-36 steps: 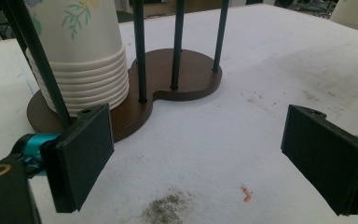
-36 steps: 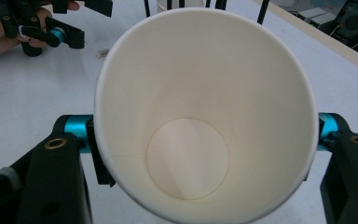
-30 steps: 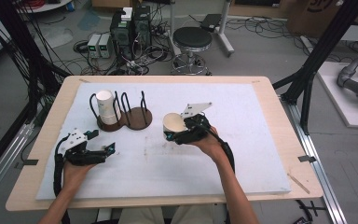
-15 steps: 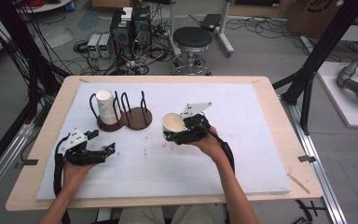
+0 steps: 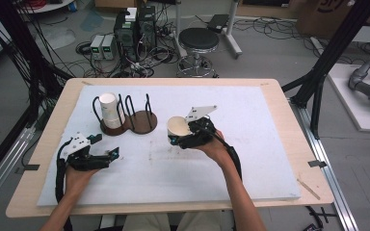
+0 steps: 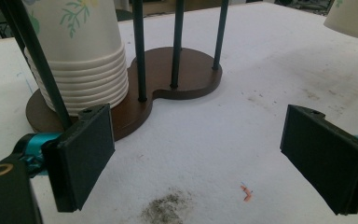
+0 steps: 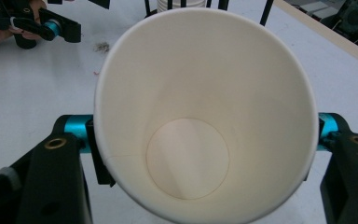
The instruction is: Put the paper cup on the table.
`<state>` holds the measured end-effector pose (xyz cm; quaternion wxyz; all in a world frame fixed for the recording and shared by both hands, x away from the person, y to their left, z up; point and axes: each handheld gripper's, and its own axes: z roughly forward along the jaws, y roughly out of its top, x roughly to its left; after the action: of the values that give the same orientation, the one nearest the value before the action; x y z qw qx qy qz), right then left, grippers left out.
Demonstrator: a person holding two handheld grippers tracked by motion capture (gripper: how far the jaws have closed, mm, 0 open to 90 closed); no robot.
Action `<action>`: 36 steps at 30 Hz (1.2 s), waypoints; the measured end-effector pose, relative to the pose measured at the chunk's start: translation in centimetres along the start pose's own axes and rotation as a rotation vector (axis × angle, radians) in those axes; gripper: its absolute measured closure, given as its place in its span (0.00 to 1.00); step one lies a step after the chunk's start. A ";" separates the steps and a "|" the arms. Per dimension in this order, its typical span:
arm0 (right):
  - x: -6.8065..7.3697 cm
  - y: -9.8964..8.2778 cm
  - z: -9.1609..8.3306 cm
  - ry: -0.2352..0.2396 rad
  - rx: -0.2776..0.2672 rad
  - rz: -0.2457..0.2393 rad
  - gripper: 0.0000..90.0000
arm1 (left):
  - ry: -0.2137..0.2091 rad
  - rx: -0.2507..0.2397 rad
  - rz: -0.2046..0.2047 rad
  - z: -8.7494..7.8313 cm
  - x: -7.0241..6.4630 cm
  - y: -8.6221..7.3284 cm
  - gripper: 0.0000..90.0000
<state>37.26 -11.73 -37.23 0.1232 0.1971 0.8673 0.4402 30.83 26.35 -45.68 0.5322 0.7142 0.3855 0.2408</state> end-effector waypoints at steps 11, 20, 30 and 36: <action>0.2 0.1 1.7 -0.005 0.029 -0.002 0.34 | -0.004 -0.002 0.006 0.0 0.0 0.0 0.11; 0.3 0.0 3.4 -0.020 0.067 0.005 0.33 | -0.001 -0.007 0.013 -0.1 -0.1 0.0 0.12; 0.4 -0.4 4.7 -0.039 0.098 -0.001 0.33 | -0.005 -0.009 0.013 -0.1 -0.1 0.0 0.12; 0.4 -0.6 5.2 -0.061 0.111 -0.008 0.33 | -0.006 -0.010 0.009 -0.1 -0.1 0.0 0.12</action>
<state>38.81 -8.16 -40.78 0.1404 0.2134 0.8871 0.3845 30.70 26.35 -45.68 0.5359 0.7140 0.3793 0.2430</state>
